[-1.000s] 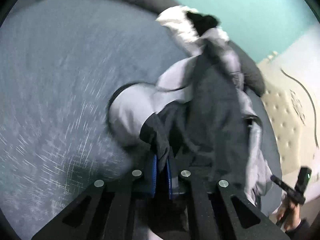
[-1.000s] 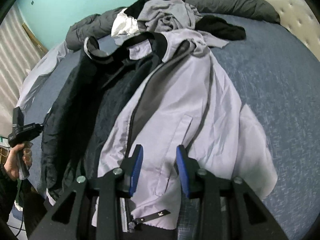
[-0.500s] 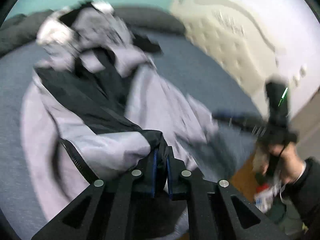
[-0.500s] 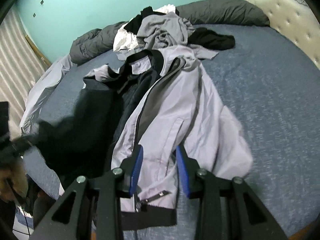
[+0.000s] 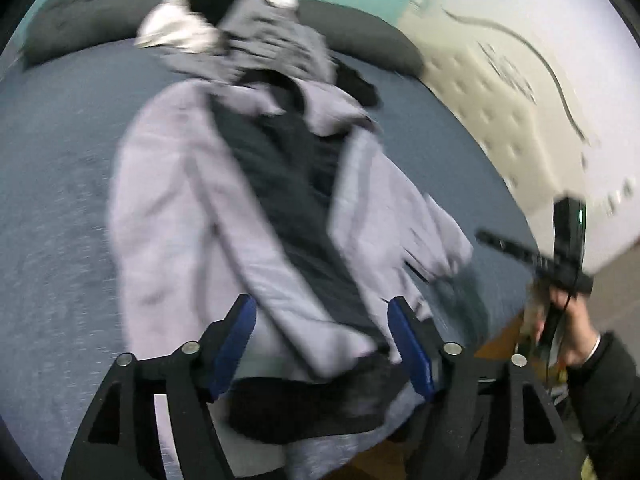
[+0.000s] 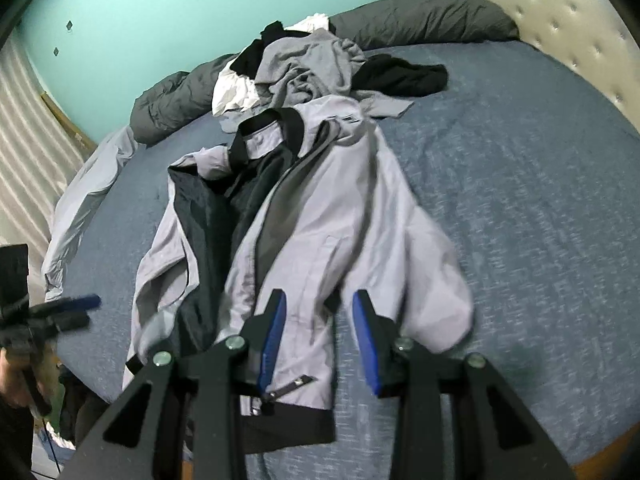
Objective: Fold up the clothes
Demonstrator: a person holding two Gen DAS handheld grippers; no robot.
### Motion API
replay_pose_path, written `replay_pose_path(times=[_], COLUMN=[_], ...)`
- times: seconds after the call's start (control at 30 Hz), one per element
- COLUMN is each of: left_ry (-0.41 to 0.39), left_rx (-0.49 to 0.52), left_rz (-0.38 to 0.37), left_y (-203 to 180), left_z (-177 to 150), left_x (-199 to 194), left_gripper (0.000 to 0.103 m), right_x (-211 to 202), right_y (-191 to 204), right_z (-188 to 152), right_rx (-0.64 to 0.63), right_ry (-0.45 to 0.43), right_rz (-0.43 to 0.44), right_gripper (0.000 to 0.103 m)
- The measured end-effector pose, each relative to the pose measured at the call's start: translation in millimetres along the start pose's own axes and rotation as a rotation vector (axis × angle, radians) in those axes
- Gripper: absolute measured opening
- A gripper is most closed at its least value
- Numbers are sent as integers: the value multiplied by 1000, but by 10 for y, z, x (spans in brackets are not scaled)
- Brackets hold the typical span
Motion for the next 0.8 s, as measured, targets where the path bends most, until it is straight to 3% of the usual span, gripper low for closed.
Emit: replay_pose_path(times=[0.1, 0.23, 0.3, 0.47, 0.53, 0.6, 0.67, 0.8], left_ry=[-12, 75, 132, 193, 186, 128, 101, 141], left_rx=[-62, -149, -181, -221, -216, -208, -226, -216], left_rz=[107, 179, 198, 184, 195, 231, 218, 176], left_y=[474, 949, 1135, 1311, 1340, 1393, 1449, 1483], left_z=[0, -171, -293, -500, -515, -469, -433, -416], left_x=[-52, 213, 397, 728, 797, 776, 792, 1011], left_gripper=[73, 73, 73, 73, 73, 73, 73, 73], right_x=[129, 312, 387, 557, 611, 657, 686, 741], right_y=[162, 405, 536, 849, 935, 981, 964, 922], right_z=[3, -2, -3, -25, -48, -76, -98, -140], right_rx=[-29, -59, -80, -151, -182, -205, -209, -214], right_ry=[20, 60, 78, 128, 146, 164, 174, 192], right_rz=[21, 47, 59, 83, 87, 88, 81, 68], right_gripper=[34, 34, 43, 51, 51, 52, 52, 52])
Point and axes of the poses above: each gripper's, at about its wrist camera, not at the fingertips, and x roughly the way its jaws point, y to its left, z to its top, the point moved 2 cm from there along x, roughly the way its jaws point
